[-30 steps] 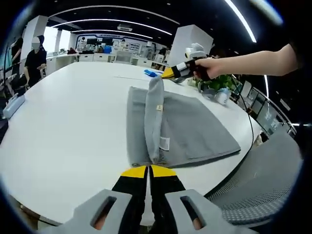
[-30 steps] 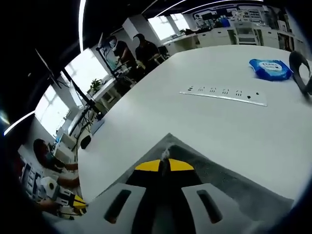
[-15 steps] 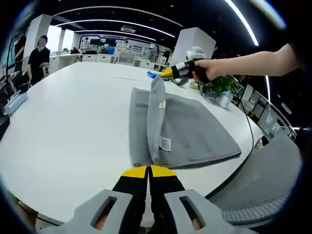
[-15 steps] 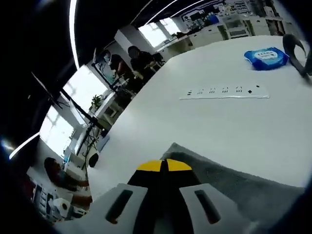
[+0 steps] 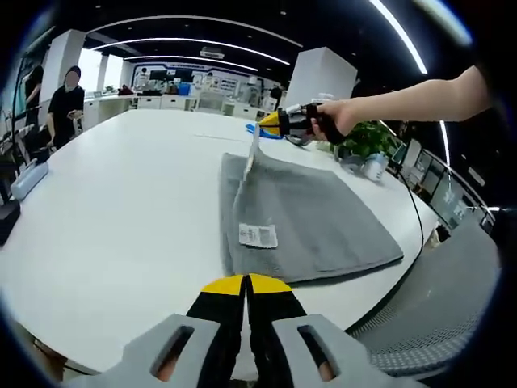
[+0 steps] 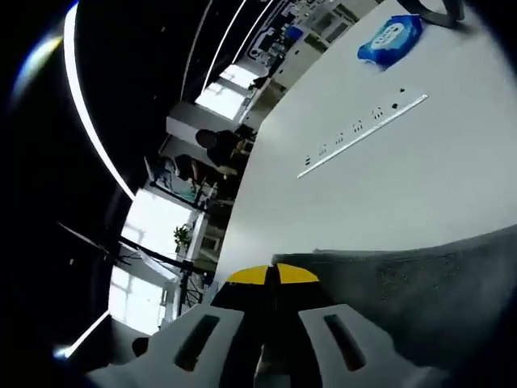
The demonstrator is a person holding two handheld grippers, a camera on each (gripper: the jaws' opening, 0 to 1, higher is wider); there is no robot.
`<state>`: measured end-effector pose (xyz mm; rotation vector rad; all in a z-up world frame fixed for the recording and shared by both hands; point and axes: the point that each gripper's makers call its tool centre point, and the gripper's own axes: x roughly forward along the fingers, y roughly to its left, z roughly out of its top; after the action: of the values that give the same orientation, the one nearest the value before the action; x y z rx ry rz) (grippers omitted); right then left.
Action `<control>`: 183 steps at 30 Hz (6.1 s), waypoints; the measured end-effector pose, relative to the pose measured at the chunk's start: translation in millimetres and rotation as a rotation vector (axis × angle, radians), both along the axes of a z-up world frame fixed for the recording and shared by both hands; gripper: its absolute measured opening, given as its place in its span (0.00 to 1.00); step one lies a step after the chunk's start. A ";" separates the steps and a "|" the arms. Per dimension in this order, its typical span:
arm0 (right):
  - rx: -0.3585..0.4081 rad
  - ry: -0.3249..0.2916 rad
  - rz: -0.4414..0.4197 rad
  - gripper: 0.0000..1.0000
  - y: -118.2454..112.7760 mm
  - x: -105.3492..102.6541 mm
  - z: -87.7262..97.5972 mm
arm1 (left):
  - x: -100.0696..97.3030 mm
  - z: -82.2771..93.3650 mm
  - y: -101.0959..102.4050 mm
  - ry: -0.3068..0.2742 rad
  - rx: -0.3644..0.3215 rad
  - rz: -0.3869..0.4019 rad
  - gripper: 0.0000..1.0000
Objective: Fold the towel on the table until its edges align and the towel forms a compact rectangular stack.
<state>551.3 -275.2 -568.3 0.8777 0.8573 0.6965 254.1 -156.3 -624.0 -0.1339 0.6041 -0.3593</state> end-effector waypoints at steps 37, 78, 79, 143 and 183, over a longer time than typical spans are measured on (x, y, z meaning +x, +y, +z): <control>-0.238 0.024 -0.284 0.00 -237.8 -55.7 -56.6 | 77.2 69.9 -203.0 -0.207 0.208 -0.831 0.03; -1.676 -0.808 1.265 0.00 -194.6 -105.0 -97.3 | 4.6 -33.9 -285.9 -0.157 0.861 -1.320 0.01; -1.696 -0.816 1.279 0.00 -194.7 -104.9 -97.9 | 4.2 -34.2 -283.5 -0.144 0.871 -1.314 0.01; -1.671 -0.401 1.118 0.00 -238.5 -176.9 -100.2 | 14.8 -38.7 -200.7 0.124 1.236 -1.176 0.01; -1.628 -0.337 0.992 0.00 -235.2 -193.7 -99.3 | 37.1 -37.1 -176.3 0.160 1.220 -1.047 0.01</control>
<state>357.7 -510.4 -667.6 -1.1689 1.1580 0.6588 291.3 -332.6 -661.1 1.3839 0.9307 -0.9214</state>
